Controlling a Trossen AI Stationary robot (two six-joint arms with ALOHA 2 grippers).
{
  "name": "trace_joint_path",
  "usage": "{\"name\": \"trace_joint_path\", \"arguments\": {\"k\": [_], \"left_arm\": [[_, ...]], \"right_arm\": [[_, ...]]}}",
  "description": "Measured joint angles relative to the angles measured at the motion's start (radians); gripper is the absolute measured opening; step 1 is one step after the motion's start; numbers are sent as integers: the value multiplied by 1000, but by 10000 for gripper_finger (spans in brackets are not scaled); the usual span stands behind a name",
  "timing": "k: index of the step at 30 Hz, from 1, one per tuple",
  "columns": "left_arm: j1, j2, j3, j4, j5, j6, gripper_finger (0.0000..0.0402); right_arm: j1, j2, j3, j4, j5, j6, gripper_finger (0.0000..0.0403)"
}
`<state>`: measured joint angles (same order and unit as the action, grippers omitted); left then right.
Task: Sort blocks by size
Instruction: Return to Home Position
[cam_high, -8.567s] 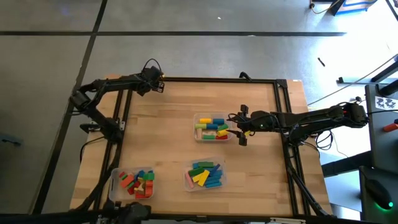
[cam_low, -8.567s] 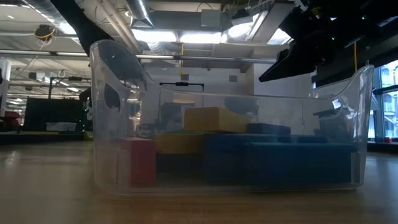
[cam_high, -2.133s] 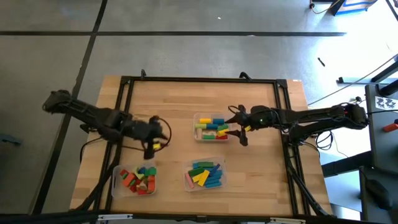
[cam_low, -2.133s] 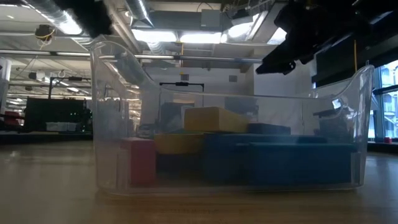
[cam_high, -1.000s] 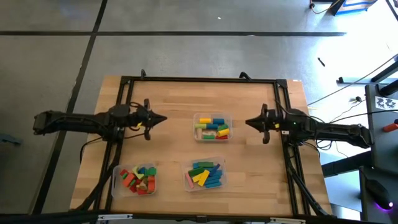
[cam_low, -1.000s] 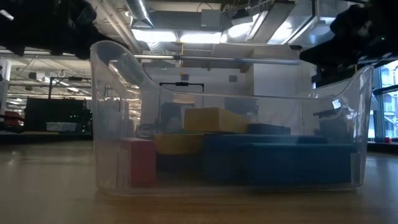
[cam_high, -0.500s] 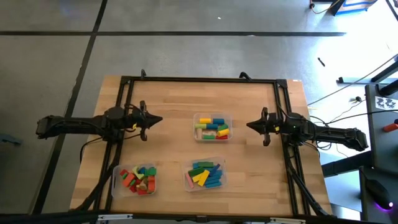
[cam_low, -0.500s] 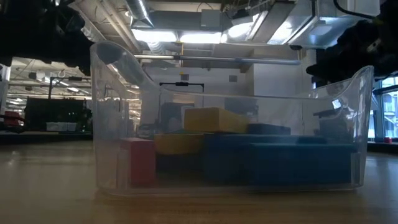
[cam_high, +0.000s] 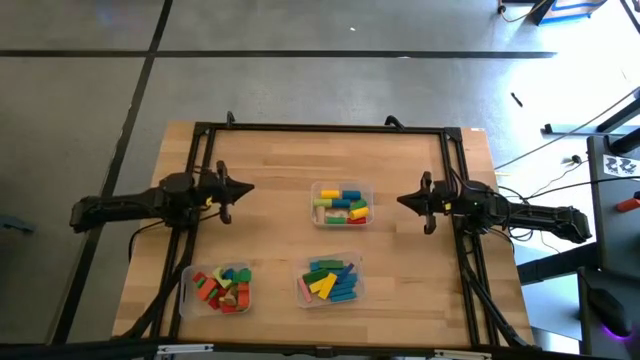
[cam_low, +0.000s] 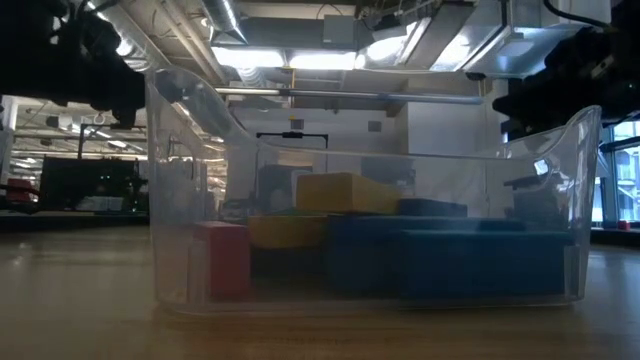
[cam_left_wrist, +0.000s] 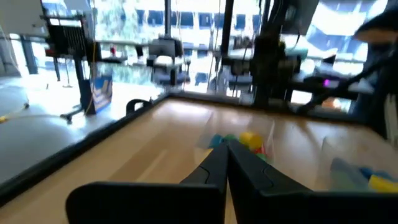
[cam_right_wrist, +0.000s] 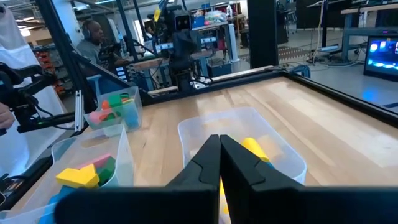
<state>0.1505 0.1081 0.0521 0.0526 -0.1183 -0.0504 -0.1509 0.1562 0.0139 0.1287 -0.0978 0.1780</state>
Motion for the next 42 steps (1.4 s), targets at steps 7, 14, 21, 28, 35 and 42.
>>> {"name": "trace_joint_path", "arguments": {"k": [7,14,21,28,35,42], "left_arm": [[0,-105,0,-64,-1,2,5],[0,-106,-27,-58,-4,-13,5],[0,-95,-42,-15,-54,35,5],[0,-95,-42,-15,-54,55,5],[0,-95,-42,-15,-54,55,5],[0,-95,-42,-15,-54,54,5]], "right_arm": [[0,-1,-1,-16,-19,-2,10],[0,-19,-1,-52,2,-3,10],[0,-38,-1,-99,104,-3,10],[0,-41,-1,-97,163,-2,10],[0,-32,-2,-109,139,-1,10],[0,-32,-2,-113,138,1,10]]}}
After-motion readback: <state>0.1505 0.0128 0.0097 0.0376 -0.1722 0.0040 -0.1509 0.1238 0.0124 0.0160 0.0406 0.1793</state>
